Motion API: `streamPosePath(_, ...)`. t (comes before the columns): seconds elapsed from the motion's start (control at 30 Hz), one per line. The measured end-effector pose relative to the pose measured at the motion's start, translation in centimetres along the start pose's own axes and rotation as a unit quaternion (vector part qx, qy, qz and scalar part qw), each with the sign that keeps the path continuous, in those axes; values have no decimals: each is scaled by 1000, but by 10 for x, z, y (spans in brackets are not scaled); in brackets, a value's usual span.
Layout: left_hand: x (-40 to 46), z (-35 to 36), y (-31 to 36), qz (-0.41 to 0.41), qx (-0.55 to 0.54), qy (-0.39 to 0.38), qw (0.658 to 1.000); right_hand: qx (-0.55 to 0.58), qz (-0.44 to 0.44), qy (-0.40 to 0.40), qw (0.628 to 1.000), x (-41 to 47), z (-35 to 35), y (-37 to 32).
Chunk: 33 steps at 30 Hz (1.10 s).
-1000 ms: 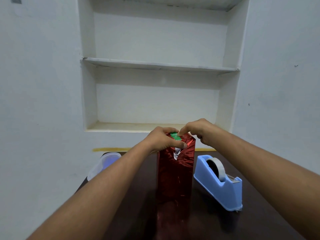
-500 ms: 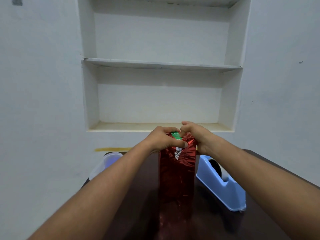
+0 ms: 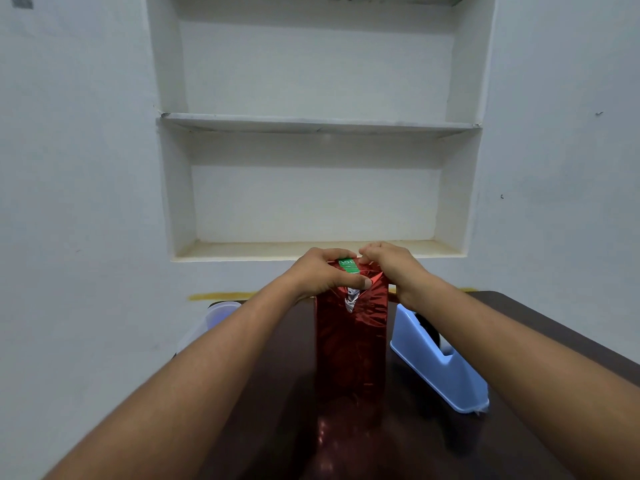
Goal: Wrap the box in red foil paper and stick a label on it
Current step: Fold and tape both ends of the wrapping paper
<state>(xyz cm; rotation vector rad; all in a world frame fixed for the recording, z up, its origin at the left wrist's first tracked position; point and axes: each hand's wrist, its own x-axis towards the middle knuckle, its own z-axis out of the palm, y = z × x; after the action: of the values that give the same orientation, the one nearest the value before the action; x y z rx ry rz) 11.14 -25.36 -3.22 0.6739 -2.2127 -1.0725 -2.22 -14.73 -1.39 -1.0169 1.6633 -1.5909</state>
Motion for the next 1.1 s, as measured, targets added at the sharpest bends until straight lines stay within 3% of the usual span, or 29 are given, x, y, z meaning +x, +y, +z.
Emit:
streamPosePath(0.2,-13,-11,6,40,5,-31,999,-68,-45,1,997,0,-11,15)
streamPosePath(0.37,-31,-25,5,119,189,-31,974,-51,-64,2,997,-2,-13,20)
streamPosePath(0.43,-34,-25,12,164,260,3,952,-34,-60,0,998,-2,-14,21)
streamPosePath(0.5,-31,-25,20,187,221,45,956,-16,-55,-6,998,-3,-14,22)
streamPosePath(0.57,-26,-25,31,174,158,43,971,0,-53,-11,999,-3,-16,23)
streamPosePath(0.83,-14,-25,49,52,97,9,994,26,-45,-43,998,-10,-23,24)
streamPosePath(1.1,-3,-20,46,-22,10,48,999,-18,-54,-48,997,-12,-25,23)
